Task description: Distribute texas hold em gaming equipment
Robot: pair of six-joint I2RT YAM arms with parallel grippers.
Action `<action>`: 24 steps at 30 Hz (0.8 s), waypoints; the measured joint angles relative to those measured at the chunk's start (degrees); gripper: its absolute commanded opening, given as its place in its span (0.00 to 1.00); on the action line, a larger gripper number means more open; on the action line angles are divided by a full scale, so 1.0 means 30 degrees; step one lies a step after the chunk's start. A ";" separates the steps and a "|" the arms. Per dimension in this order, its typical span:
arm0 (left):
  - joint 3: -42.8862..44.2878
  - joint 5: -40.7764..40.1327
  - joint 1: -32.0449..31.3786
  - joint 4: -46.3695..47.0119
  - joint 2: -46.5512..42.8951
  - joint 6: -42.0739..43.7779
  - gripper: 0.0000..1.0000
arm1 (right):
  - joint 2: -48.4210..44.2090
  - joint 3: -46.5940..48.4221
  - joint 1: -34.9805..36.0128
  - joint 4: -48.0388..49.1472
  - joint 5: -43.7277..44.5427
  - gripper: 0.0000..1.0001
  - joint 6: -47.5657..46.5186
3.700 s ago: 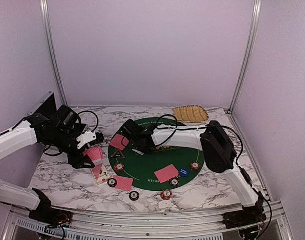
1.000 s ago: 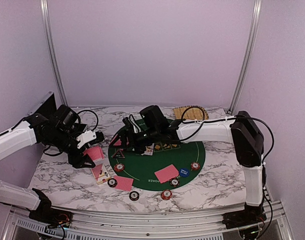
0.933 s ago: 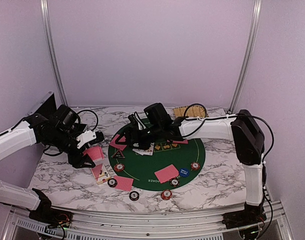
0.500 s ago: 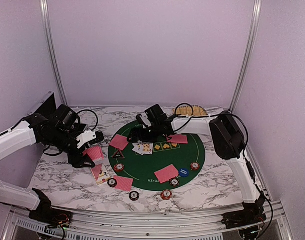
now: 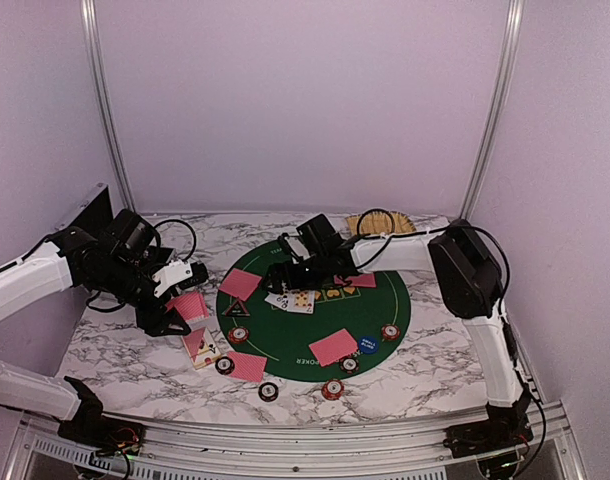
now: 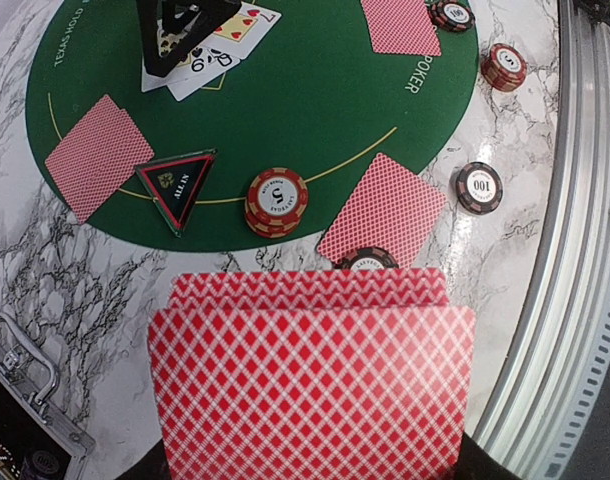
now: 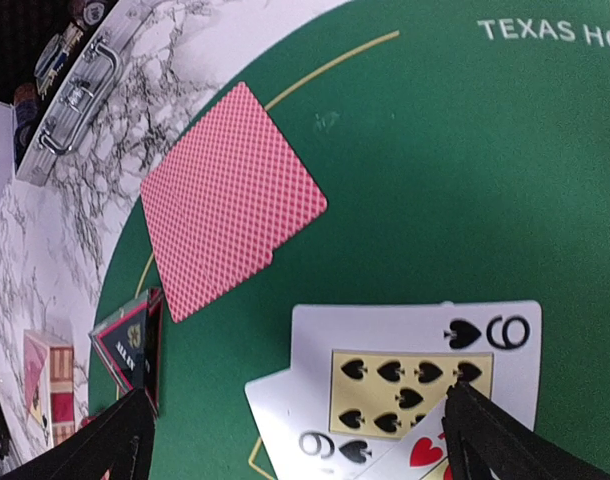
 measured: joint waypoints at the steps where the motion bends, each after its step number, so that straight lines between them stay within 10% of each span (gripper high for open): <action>1: 0.0000 0.0000 0.0000 0.0000 0.0000 0.0000 0.00 | -0.0262 -0.0372 0.0000 -0.0007 0.0080 0.99 -0.0073; 24: 0.0000 0.0102 0.0000 0.0000 -0.0007 -0.0219 0.00 | -0.1406 -0.1202 0.0000 -0.0087 -0.1552 0.99 0.0860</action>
